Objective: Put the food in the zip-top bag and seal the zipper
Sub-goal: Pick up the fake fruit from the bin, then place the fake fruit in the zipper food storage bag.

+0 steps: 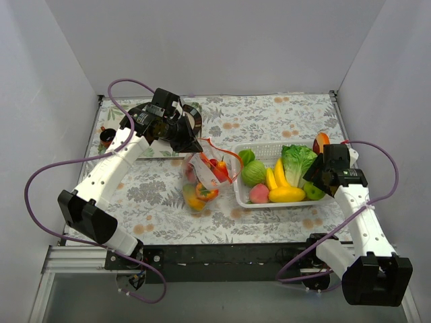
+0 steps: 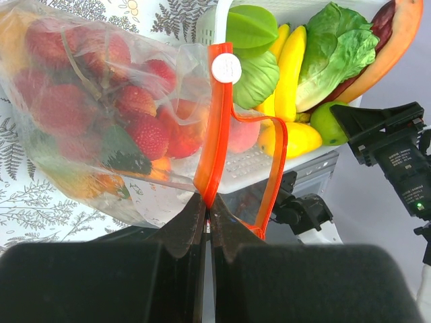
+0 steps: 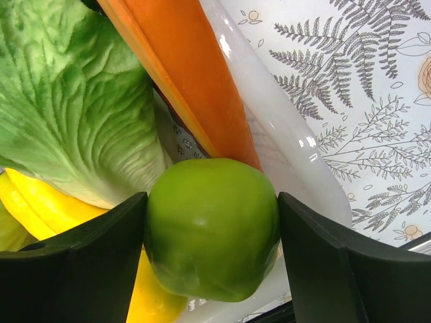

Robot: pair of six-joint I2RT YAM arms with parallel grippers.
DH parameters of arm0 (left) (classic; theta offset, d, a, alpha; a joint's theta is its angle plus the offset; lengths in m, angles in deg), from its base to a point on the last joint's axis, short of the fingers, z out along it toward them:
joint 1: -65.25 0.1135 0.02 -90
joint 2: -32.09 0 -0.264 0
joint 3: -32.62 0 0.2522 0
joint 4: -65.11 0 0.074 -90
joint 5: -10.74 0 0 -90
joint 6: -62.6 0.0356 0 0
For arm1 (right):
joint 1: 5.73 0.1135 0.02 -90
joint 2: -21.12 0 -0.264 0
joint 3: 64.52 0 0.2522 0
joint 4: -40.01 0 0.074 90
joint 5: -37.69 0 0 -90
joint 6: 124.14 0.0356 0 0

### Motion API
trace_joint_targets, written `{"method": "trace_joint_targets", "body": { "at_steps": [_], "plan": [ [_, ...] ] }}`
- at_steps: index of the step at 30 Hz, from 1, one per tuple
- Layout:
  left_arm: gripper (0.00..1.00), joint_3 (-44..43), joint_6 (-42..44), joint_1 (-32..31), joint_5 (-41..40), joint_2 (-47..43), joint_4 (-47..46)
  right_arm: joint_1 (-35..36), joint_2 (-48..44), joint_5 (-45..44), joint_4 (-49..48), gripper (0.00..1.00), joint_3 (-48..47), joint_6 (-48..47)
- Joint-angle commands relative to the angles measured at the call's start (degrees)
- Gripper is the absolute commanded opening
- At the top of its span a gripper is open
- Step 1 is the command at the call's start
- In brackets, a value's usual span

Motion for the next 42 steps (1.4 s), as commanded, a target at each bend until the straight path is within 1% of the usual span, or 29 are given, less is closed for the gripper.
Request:
{"method": "trace_joint_targets", "body": {
  "at_steps": [1, 2, 3, 5, 7, 8, 13, 16, 17, 19, 21, 22, 23, 24, 25, 27, 28, 30, 31, 32, 33, 35, 36, 39, 42],
  "plan": [
    [0.0, -1.4, -0.1, -0.2, 0.7, -1.4, -0.9, -0.1, -1.6, 1.4, -1.1, 0.57, -1.1, -0.9],
    [0.0, -1.4, -0.2, -0.3, 0.8, -1.5, -0.8, -0.2, -1.7, 1.5, -0.6, 0.53, -1.9, -1.1],
    [0.0, -1.4, -0.2, -0.2, 0.7, -1.5, -1.0, -0.1, -1.8, 1.7, 0.1, 0.45, -2.8, -1.3],
    [0.0, -1.3, -0.3, -0.3, 0.8, -1.4, -1.0, -0.2, -2.1, 2.1, 0.9, 0.39, -5.5, -2.2],
    [0.0, -1.3, -0.3, -0.2, 0.8, -1.4, -1.2, -0.1, -2.0, 2.4, 2.2, 0.35, -7.4, -2.6],
    [0.0, -1.2, -0.3, -0.2, 0.8, -1.3, -1.2, -0.1, -2.0, 3.1, 2.5, 0.31, -9.0, -2.9],
    [0.0, -1.1, 0.0, -0.2, 1.0, -1.2, -1.3, -0.2, -2.4, 7.4, 3.8, 0.27, -13.9, -3.9],
    [0.0, -0.8, 0.0, -0.2, 1.4, -1.2, -1.5, -0.2, -1.5, 13.6, 3.7, 0.23, -17.9, -4.6],
    [0.0, -0.7, 0.1, -0.2, 1.6, -1.2, -1.7, -0.2, -1.1, 17.3, 3.1, 0.22, -18.8, -4.6],
    [0.0, -0.4, 0.1, -0.2, 1.9, -1.2, -1.9, 1.0, -0.2, 20.6, 2.0, 0.22, -21.4, -2.8],
    [0.0, -0.5, 0.0, -0.2, 1.9, -1.2, -1.9, 4.8, 1.4, 20.7, 0.5, 0.22, -24.8, -1.1],
    [0.0, -0.8, 0.1, -0.2, 1.9, -1.1, -1.9, 10.4, 2.1, 19.3, 0.3, 0.22, -26.5, 0.6],
    [0.0, -0.9, 0.1, -0.2, 1.9, -1.1, -1.7, 13.4, 3.1, 15.8, 0.1, 0.22, -28.3, 1.4],
    [0.0, -1.1, 0.0, -0.2, 1.9, -1.1, -1.6, 16.4, 5.0, 14.8, -0.2, 0.22, -29.8, 2.2],
    [0.0, -1.4, 0.1, -0.2, 1.9, -1.0, -1.4, 21.2, 6.0, 14.2, -0.9, 0.22, -32.8, 2.8],
    [0.0, -1.6, 0.3, -0.2, 2.0, -1.1, -1.4, 25.6, 9.2, 13.5, -3.3, 0.22, -35.2, 4.0],
    [0.0, -1.7, 0.2, -0.3, 2.1, -1.2, -1.4, 29.6, 10.6, 13.1, -3.8, 0.22, -37.6, 4.1],
    [0.0, -1.6, 0.2, -0.2, 2.1, -1.3, -1.4, 33.4, 15.2, 11.2, -4.2, 0.22, -40.8, 3.9],
    [0.0, -1.5, 0.2, -0.2, 2.1, -1.4, -1.4, 36.8, 16.7, 10.4, -4.3, 0.22, -42.1, 3.7],
    [0.0, -1.2, 0.2, -0.2, 2.1, -1.6, -1.4, 38.3, 18.3, 9.1, -4.5, 0.22, -44.6, 3.4],
    [0.0, -1.2, 0.1, -0.2, 2.1, -1.7, -1.5, 39.7, 21.0, 8.9, -4.7, 0.22, -45.4, 3.1],
    [0.0, -0.9, 0.1, -0.2, 2.2, -1.8, -1.5, 43.0, 23.6, 8.0, -5.7, 0.23, -47.1, 2.8],
    [0.0, -0.8, 0.1, -0.2, 2.3, -1.9, -1.6, 43.9, 25.9, 8.0, -5.9, 0.23, -47.5, 2.6],
    [0.0, -0.6, 0.1, -0.2, 2.2, -2.0, -1.6, 46.5, 29.2, 9.4, -6.4, 0.23, -47.7, 2.5],
    [0.0, -0.7, 0.1, -0.3, 2.1, -2.0, -1.4, 48.8, 30.6, 9.5, -6.7, 0.24, -46.9, 2.6]
  ]
}}
